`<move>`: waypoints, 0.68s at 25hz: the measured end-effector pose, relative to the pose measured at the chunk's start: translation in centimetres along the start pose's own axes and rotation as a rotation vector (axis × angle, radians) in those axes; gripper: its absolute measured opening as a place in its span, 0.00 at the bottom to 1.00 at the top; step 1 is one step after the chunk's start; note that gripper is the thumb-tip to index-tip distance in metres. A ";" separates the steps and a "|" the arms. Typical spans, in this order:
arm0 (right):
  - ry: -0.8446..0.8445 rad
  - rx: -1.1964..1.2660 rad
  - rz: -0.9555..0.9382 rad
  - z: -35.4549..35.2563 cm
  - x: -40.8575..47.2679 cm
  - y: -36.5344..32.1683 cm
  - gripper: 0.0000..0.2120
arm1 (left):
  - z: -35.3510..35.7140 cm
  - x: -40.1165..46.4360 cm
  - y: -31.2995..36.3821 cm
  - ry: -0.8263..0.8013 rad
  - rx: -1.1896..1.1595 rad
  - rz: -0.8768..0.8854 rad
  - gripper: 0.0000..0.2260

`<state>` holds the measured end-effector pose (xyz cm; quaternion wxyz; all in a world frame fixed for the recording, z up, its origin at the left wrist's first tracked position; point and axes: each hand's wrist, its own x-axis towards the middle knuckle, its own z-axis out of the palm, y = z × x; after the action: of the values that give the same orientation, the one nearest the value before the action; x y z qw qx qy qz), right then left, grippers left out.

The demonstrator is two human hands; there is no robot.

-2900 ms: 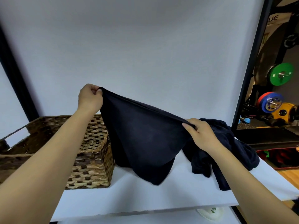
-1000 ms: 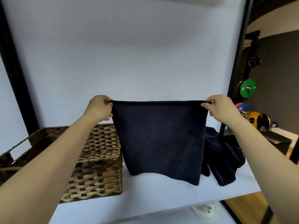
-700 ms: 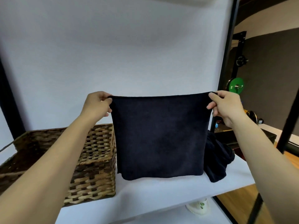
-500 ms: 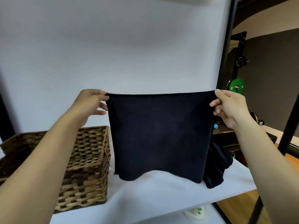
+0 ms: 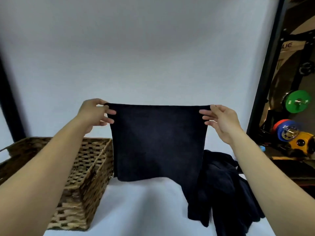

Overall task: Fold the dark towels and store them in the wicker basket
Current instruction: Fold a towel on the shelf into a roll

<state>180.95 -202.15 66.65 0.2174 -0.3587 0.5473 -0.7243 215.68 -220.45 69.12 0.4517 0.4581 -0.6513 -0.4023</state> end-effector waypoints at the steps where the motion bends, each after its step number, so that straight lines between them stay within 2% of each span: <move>1: -0.003 0.034 -0.011 0.1 0.3 -0.2 0.05 | -0.1 -0.4 0.7 0.040 -0.024 0.019 0.07; 4: -0.016 0.079 0.020 -0.4 -0.8 0.9 0.06 | -0.4 -3.0 1.0 0.069 0.006 0.036 0.06; 7: -0.014 -0.046 0.146 -2.1 -4.5 4.1 0.13 | -0.4 -7.4 -1.8 0.004 0.098 -0.018 0.06; 14: -0.027 -0.258 0.360 -6.2 -18.0 12.1 0.06 | -0.6 -20.9 -12.9 -0.274 0.253 -0.124 0.09; 17: 0.028 -0.329 0.438 -7.4 -22.9 14.7 0.09 | -1.8 -25.1 -18.7 -0.328 0.301 -0.146 0.10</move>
<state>189.03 -185.70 45.17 0.3001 -0.2523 0.7252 -0.5661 226.12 -201.35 46.54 0.2363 0.4948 -0.7336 -0.4015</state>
